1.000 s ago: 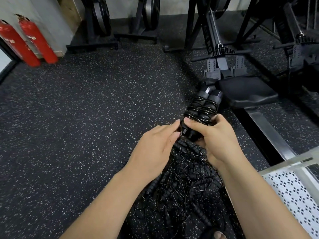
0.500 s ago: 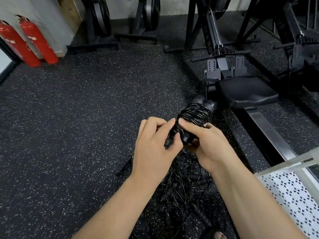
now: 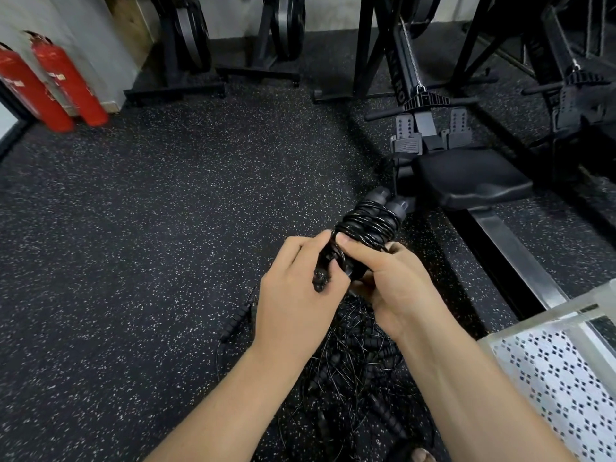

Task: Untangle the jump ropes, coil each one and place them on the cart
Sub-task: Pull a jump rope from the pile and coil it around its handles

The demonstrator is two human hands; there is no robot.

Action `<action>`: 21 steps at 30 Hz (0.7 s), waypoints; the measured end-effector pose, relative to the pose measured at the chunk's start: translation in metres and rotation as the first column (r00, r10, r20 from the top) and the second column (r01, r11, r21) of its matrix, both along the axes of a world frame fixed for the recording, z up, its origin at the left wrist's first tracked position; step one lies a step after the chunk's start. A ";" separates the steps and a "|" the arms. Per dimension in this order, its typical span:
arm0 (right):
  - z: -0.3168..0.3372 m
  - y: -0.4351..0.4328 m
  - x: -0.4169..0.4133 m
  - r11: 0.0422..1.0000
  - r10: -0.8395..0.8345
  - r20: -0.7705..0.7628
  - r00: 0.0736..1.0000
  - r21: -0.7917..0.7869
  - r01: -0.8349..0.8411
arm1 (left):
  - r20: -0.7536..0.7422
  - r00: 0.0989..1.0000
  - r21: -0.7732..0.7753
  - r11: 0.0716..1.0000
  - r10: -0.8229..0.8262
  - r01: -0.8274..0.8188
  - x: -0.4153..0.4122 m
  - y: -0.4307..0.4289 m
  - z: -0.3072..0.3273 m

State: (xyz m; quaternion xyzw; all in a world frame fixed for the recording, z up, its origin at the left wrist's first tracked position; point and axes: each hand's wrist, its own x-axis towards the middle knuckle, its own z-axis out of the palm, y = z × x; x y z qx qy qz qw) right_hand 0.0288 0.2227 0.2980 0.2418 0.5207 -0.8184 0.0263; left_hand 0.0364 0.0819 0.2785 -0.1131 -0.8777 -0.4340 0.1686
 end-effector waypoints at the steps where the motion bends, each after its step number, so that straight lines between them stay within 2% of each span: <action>1: 0.000 0.000 0.000 1.000 -0.005 -0.001 1.000 0.009 0.005 | 0.039 0.999 0.035 0.999 0.000 -0.002 0.001 0.001 0.001; 8: 0.000 -0.005 0.003 0.998 0.005 -0.018 1.000 0.055 -0.004 | 0.225 0.974 0.220 0.971 0.040 -0.091 0.006 0.006 0.010; 12: 0.003 -0.007 0.003 0.991 0.038 -0.026 0.999 0.127 -0.034 | 0.369 0.928 0.344 0.934 -0.039 -0.098 -0.001 -0.001 0.017; 17: 0.003 0.002 -0.001 0.977 -0.015 -0.026 1.000 0.213 0.020 | 0.374 0.913 0.378 0.926 -0.162 0.010 -0.001 -0.004 0.022; 21: 0.002 0.016 -0.006 0.987 -0.017 0.006 1.000 0.163 0.015 | 0.363 0.880 0.360 0.917 -0.307 0.172 -0.003 -0.009 0.021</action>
